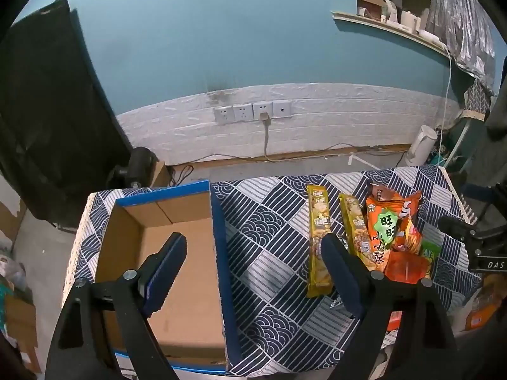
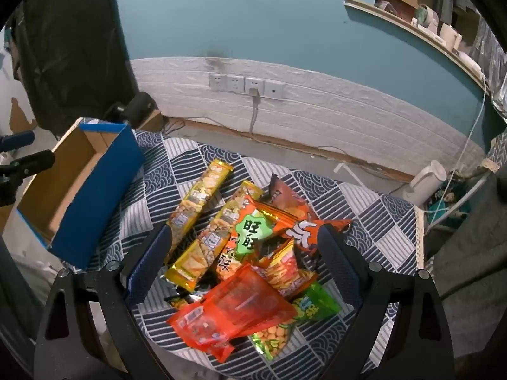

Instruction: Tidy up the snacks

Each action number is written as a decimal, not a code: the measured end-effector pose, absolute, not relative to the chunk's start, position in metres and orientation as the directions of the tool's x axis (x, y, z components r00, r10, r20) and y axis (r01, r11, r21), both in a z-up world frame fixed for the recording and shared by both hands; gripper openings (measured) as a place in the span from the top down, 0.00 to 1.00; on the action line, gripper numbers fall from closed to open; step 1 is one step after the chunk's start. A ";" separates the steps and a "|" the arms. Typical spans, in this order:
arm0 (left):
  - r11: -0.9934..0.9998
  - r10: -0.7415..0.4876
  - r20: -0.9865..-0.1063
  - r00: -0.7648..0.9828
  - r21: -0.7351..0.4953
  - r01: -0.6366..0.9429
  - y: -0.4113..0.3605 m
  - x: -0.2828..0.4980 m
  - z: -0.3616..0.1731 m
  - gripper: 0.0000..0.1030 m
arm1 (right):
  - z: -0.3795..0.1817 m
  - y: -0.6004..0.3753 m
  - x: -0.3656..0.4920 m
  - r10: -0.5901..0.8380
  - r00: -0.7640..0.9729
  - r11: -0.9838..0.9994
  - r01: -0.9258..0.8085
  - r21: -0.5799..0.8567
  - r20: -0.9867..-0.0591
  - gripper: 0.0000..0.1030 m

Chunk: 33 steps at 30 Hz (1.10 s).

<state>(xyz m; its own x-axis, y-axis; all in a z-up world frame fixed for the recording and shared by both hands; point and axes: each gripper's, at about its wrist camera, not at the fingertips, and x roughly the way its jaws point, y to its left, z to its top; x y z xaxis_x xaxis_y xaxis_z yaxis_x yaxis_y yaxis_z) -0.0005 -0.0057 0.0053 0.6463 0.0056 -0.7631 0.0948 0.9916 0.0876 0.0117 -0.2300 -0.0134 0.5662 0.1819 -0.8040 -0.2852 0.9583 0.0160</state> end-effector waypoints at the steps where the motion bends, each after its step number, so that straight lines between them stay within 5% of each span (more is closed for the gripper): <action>1: 0.991 0.006 -0.763 0.646 0.089 0.096 -0.006 0.000 0.005 0.14 | -0.013 -0.231 0.012 0.181 0.567 0.959 -0.284 0.016 -0.804 0.11; 33: 0.990 -0.005 -0.773 0.634 0.084 0.110 -0.015 0.001 -0.001 0.14 | -0.009 -0.244 0.011 0.180 0.575 0.963 -0.267 0.025 -0.798 0.11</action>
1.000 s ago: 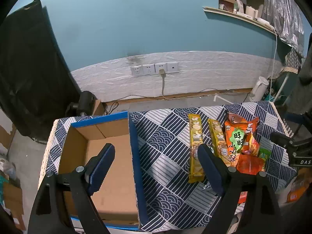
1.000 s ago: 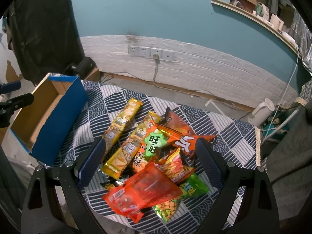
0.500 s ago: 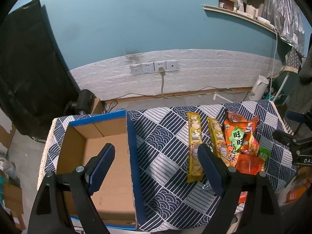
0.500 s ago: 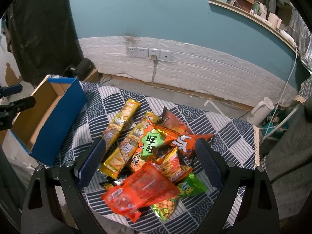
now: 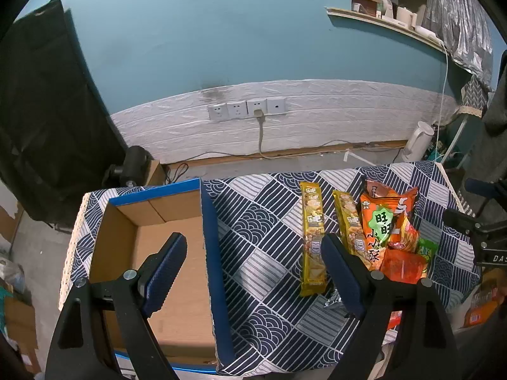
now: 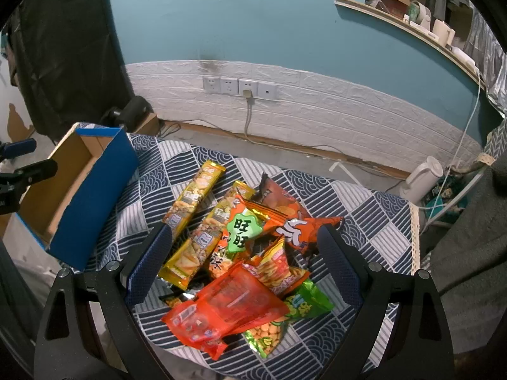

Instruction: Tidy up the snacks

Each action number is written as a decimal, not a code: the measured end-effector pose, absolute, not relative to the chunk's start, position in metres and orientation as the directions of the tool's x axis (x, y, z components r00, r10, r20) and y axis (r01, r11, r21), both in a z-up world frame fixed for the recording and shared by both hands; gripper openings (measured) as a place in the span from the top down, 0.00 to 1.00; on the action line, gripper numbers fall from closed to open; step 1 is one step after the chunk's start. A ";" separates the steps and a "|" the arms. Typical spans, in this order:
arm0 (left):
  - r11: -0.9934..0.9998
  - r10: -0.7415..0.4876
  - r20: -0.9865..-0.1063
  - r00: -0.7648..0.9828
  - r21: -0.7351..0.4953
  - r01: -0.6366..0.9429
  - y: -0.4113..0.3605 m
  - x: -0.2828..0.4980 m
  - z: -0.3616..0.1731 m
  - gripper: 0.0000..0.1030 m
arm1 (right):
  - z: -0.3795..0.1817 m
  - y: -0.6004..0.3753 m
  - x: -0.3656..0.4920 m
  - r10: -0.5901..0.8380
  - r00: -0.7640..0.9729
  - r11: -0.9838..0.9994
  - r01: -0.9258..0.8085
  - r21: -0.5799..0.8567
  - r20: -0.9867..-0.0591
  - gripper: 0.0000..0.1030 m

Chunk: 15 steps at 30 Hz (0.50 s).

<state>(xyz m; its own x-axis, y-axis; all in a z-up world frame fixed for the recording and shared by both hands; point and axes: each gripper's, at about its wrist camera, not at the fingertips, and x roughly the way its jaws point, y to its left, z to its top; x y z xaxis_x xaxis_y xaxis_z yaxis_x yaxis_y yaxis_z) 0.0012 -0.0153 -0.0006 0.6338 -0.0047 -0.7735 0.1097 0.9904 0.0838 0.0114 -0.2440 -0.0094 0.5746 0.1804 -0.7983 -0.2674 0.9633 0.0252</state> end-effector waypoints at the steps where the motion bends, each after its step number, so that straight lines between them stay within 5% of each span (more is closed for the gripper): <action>1: 0.990 -0.006 -0.774 0.634 0.083 0.110 -0.016 0.001 -0.001 0.14 | -0.010 -0.243 0.011 0.182 0.575 0.963 -0.268 0.026 -0.798 0.11; 15: 0.989 -0.005 -0.777 0.630 0.087 0.116 -0.019 -0.002 -0.004 0.14 | -0.011 -0.250 0.012 0.173 0.570 0.965 -0.262 0.023 -0.803 0.11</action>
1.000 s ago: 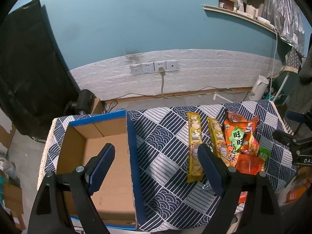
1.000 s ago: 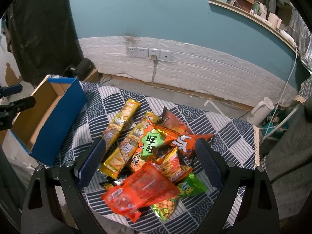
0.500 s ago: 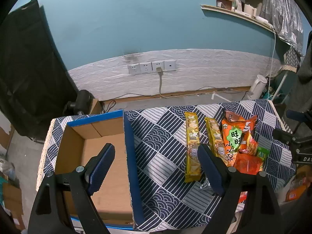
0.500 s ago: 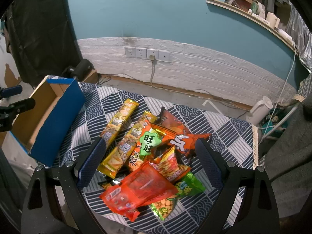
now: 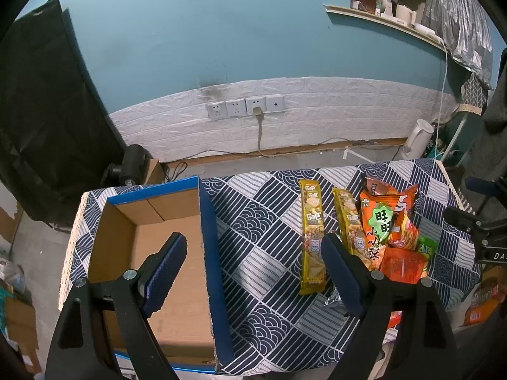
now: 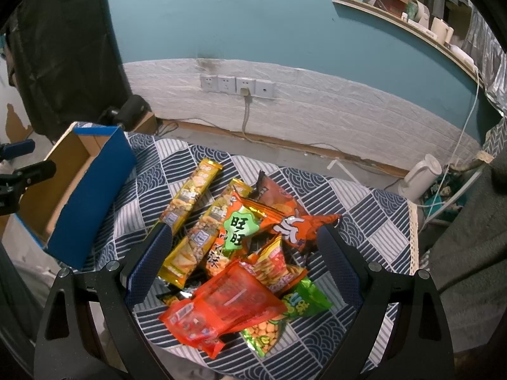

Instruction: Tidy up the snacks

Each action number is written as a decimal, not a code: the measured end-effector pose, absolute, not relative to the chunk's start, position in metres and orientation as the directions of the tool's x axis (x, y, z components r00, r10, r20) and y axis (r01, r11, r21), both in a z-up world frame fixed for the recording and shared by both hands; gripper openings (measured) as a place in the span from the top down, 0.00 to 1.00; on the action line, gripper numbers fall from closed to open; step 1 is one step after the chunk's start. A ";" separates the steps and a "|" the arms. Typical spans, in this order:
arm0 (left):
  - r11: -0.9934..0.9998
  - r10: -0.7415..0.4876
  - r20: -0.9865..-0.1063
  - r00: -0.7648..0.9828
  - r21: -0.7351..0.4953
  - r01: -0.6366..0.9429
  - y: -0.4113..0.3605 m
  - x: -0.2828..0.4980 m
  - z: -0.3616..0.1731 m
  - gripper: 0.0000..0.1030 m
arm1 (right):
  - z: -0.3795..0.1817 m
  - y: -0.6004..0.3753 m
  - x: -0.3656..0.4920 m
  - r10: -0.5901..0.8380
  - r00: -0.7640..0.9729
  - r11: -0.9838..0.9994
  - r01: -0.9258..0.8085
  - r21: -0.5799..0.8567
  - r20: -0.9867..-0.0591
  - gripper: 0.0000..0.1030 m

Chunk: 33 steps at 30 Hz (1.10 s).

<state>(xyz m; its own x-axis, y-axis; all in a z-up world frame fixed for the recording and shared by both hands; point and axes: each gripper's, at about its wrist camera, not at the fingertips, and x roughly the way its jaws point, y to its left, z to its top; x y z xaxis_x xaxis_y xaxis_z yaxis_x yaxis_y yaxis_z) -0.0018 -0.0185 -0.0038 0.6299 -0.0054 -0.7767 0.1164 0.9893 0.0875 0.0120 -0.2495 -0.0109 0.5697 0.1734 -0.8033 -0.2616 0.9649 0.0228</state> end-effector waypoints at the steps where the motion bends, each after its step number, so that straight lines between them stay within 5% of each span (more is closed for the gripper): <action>1: 0.989 -0.005 -0.778 0.629 0.088 0.117 -0.019 -0.002 -0.004 0.14 | -0.011 -0.250 0.012 0.172 0.570 0.965 -0.260 0.022 -0.804 0.11; 33: 0.986 -0.003 -0.801 0.599 0.097 0.134 -0.027 0.004 -0.018 0.14 | -0.022 -0.250 0.010 0.129 0.544 0.973 -0.229 0.001 -0.829 0.11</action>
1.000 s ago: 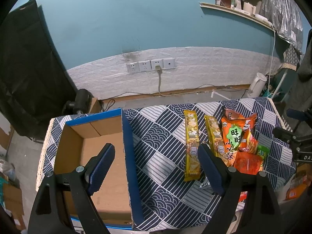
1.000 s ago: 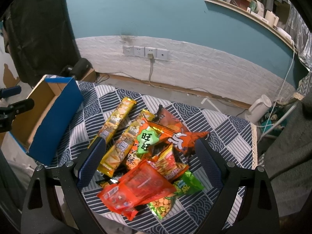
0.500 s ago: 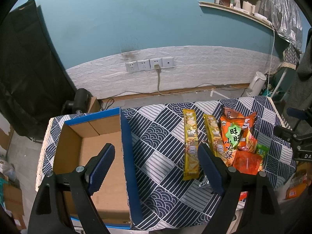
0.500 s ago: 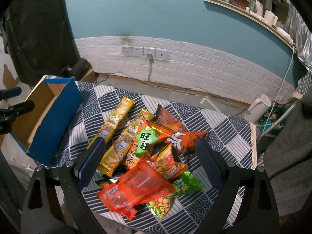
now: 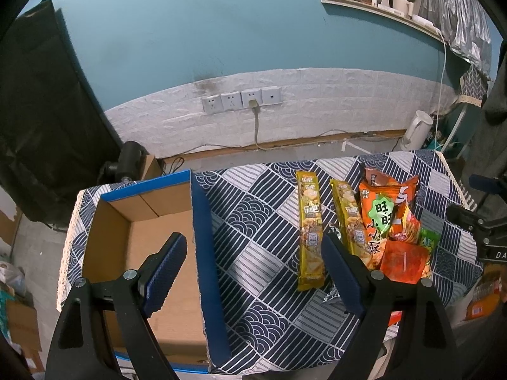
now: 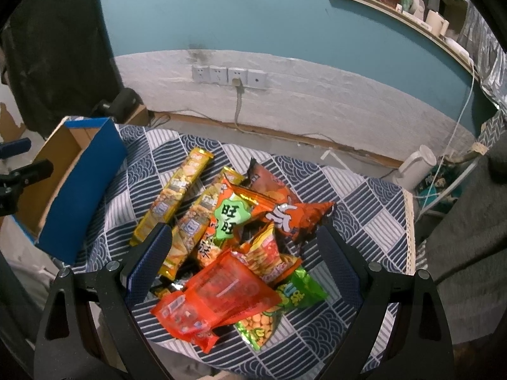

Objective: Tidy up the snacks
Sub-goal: 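Lower the left tool onto a yellow bar while the right tool grasps a red-orange bag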

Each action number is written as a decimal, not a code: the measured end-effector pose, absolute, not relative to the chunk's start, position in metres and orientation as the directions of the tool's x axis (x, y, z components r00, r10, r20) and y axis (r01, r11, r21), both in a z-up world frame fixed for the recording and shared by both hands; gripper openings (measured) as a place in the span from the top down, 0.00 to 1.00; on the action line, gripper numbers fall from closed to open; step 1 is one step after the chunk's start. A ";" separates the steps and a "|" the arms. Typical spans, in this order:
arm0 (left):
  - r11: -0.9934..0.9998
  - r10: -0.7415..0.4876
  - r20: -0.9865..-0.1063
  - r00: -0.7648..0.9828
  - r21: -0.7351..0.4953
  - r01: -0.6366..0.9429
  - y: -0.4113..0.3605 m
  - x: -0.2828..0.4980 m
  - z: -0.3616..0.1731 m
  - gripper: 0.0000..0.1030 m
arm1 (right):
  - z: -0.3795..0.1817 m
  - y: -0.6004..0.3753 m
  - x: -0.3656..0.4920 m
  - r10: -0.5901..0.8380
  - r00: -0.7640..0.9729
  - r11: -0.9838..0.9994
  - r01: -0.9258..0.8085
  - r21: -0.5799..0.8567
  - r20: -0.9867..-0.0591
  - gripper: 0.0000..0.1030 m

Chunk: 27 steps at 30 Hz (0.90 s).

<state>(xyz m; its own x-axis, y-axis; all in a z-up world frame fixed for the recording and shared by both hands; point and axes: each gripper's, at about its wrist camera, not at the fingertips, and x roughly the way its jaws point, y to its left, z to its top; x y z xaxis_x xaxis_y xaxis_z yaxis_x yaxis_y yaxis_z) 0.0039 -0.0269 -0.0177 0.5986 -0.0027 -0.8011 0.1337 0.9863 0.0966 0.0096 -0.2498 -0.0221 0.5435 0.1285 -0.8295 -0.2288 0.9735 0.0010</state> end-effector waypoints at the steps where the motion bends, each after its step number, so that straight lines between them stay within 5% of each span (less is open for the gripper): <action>1: 0.986 -0.003 -0.805 0.593 0.097 0.137 -0.028 0.004 -0.021 0.14 | -0.025 -0.250 0.009 0.124 0.535 0.975 -0.222 0.002 -0.836 0.11; 27: 0.979 0.006 -0.918 0.396 0.085 0.184 -0.053 0.005 -0.114 0.14 | -0.134 -0.241 -0.005 0.140 0.233 0.990 -0.049 0.132 -0.962 0.11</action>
<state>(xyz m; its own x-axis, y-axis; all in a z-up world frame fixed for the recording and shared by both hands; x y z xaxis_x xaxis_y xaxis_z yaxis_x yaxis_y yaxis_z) 0.0053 -0.0530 -0.1142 0.3957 0.0056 -0.9184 0.1838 0.9793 0.0852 -0.0054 -0.2413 -0.1341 0.2331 0.1401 -0.9623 -0.0486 0.9900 0.1324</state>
